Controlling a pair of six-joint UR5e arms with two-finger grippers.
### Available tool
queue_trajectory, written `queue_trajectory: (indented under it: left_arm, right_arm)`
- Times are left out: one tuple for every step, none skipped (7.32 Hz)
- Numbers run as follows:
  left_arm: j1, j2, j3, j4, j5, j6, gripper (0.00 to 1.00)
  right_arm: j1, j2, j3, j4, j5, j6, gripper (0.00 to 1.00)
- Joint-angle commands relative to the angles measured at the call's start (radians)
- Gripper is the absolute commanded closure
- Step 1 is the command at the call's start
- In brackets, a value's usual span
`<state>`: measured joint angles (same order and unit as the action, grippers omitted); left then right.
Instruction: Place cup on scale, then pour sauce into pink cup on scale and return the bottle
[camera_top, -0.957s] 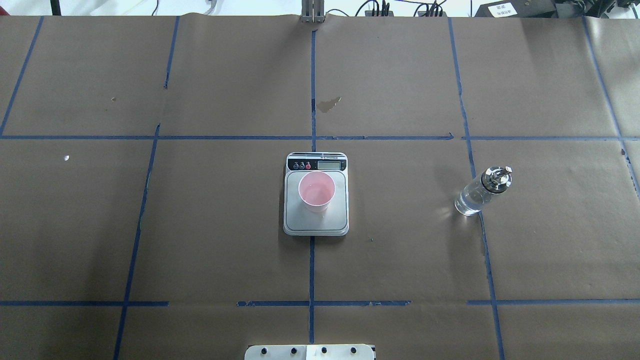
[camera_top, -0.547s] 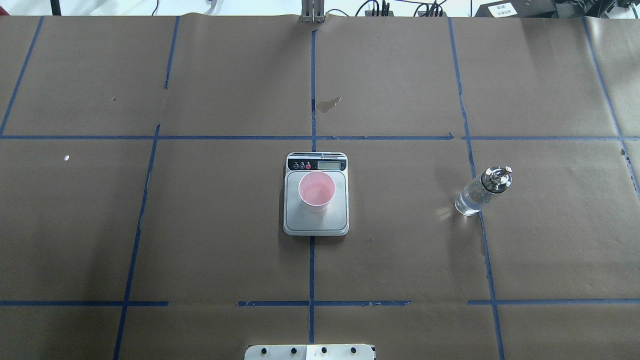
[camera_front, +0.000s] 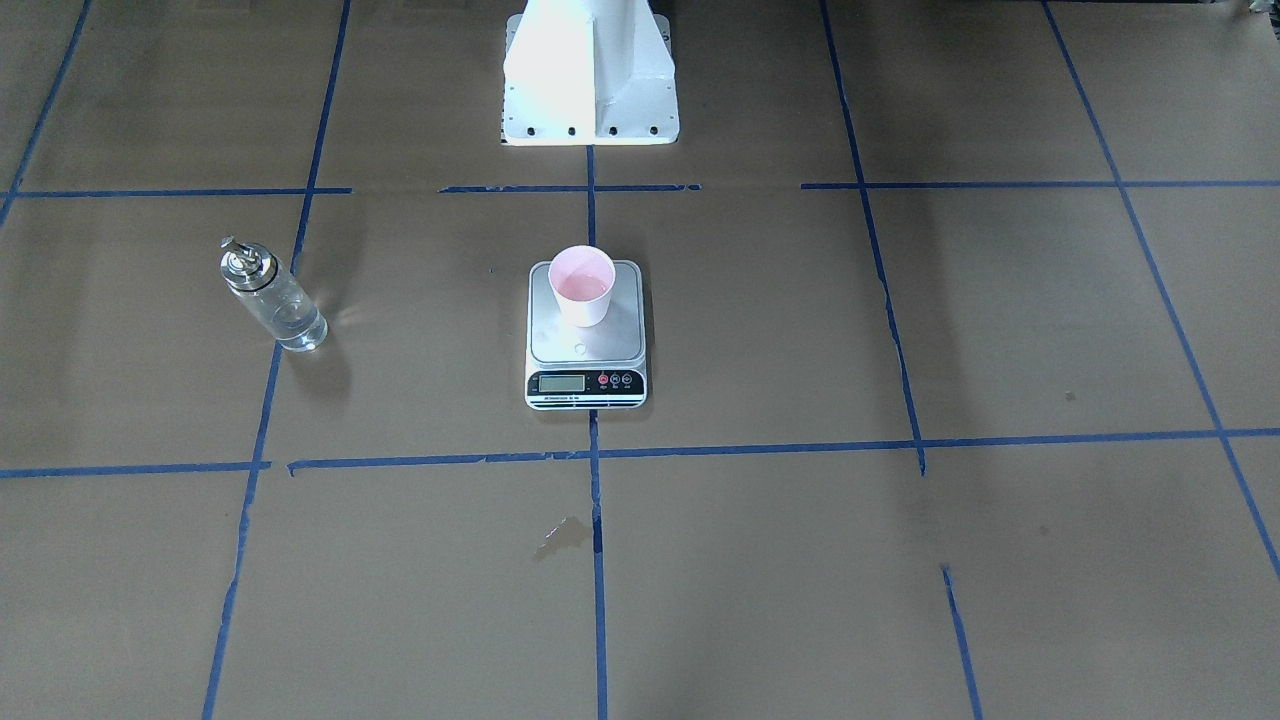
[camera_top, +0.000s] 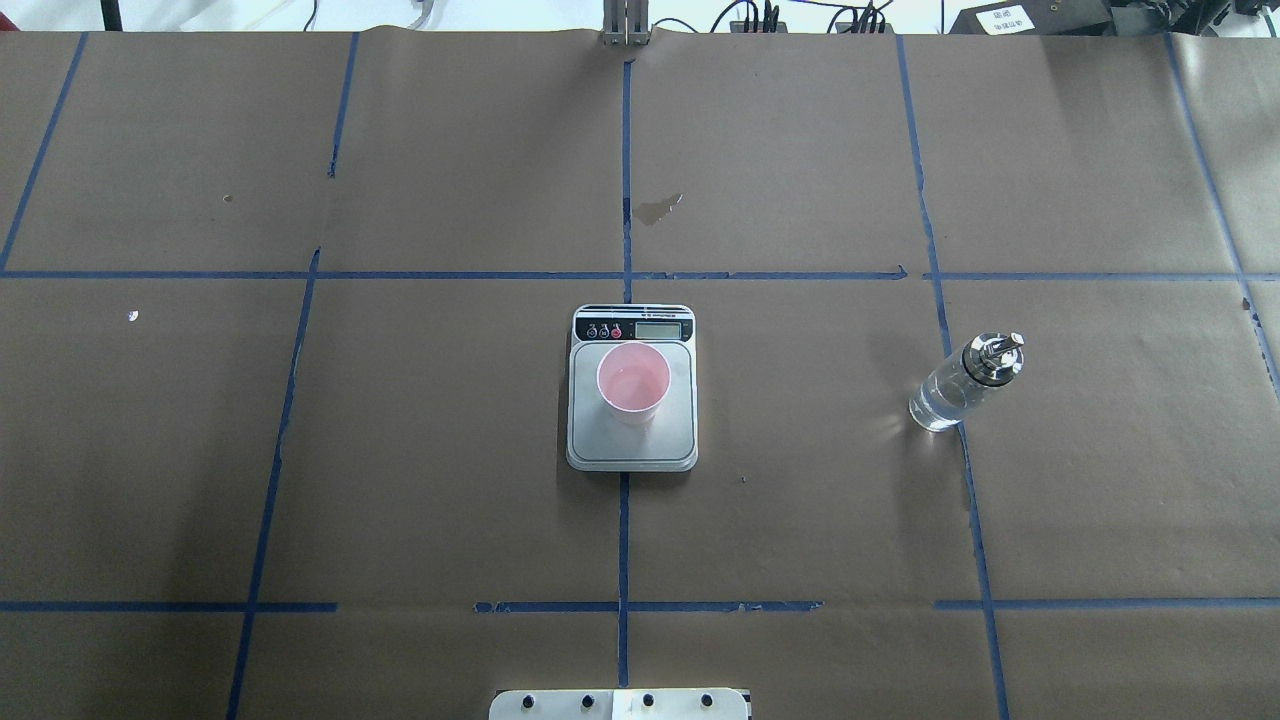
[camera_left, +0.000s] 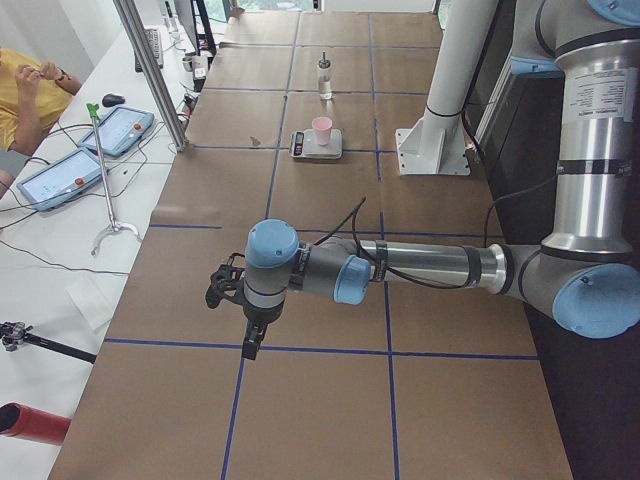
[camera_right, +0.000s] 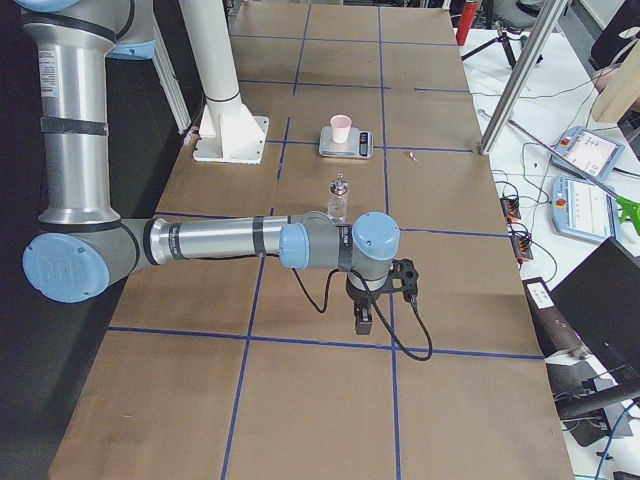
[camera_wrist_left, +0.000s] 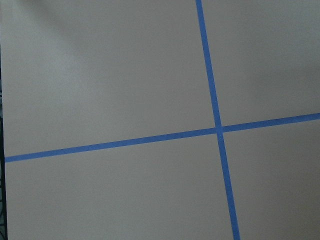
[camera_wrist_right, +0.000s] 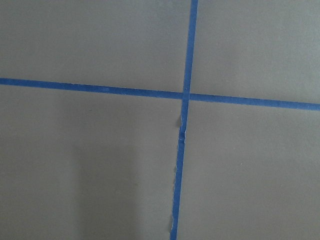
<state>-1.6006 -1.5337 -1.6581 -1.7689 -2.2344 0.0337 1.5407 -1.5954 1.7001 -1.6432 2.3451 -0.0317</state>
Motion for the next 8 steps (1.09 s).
queue_trajectory:
  left_arm:
    - [0.002,0.004,-0.005,0.017,-0.001,0.002,0.00]
    - [0.004,0.004,-0.003,0.046,-0.001,0.002,0.00]
    - [0.008,0.003,-0.008,0.060,-0.001,0.002,0.00]
    - [0.008,0.003,-0.006,0.058,-0.001,0.002,0.00]
    - [0.010,0.004,-0.009,0.058,-0.001,0.002,0.00]
    - [0.011,0.003,-0.008,0.060,-0.001,0.002,0.00]
    - [0.011,0.003,-0.008,0.060,-0.002,0.002,0.00]
    - [0.018,0.003,-0.008,0.058,-0.002,0.002,0.00]
  right_arm:
    - [-0.002,-0.009,-0.010,0.066,-0.001,0.001,0.00]
    - [-0.004,-0.011,-0.014,0.075,-0.003,0.004,0.00]
    - [-0.005,-0.011,-0.019,0.077,-0.003,0.007,0.00]
    - [-0.005,-0.011,-0.019,0.078,-0.003,0.007,0.00]
    - [-0.008,-0.011,-0.019,0.080,-0.004,0.006,0.00]
    - [-0.013,-0.011,-0.019,0.080,-0.004,0.006,0.00]
    - [-0.019,-0.009,-0.019,0.080,-0.004,0.007,0.00]
    - [-0.024,-0.008,-0.019,0.080,-0.006,0.006,0.00]
